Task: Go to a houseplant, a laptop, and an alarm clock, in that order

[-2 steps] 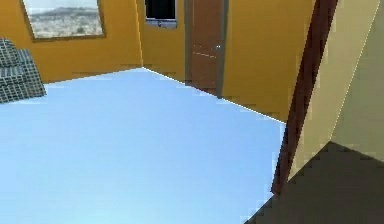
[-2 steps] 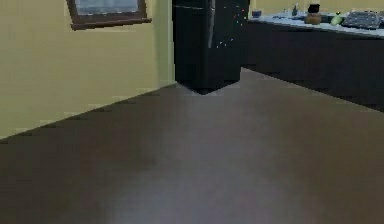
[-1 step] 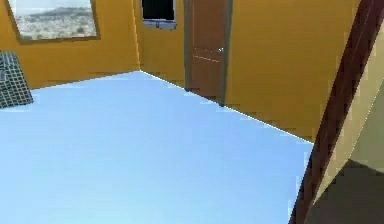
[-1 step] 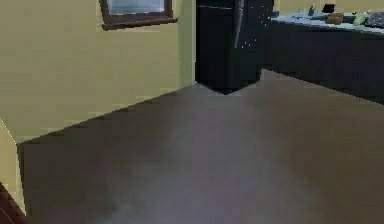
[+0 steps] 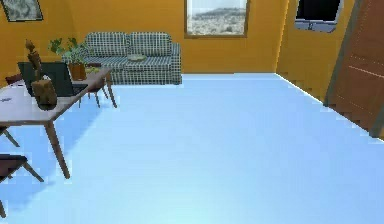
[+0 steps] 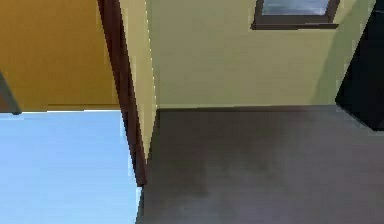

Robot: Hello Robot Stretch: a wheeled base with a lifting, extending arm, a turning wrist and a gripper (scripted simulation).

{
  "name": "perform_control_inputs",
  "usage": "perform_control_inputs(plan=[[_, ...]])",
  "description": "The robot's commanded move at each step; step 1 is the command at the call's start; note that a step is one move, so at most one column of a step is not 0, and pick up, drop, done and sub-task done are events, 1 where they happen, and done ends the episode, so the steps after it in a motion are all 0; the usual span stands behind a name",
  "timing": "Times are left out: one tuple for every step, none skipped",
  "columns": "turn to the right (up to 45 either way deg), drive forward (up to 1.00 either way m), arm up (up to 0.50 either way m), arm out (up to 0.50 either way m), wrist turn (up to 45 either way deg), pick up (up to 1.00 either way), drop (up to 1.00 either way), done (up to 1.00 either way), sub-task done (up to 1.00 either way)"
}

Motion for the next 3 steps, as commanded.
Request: perform_control_inputs(plan=[[0.0, 0.50, 0.00, 0.00, 0.0, 0.00, 0.00, 0.00, 0.00], [-24.0, 0.00, 0.00, 0.00, 0.0, 0.00, 0.00, 0.00, 0.00], [0.0, 1.00, 0.00, 0.00, 0.0, 0.00, 0.00, 0.00, 0.00]])
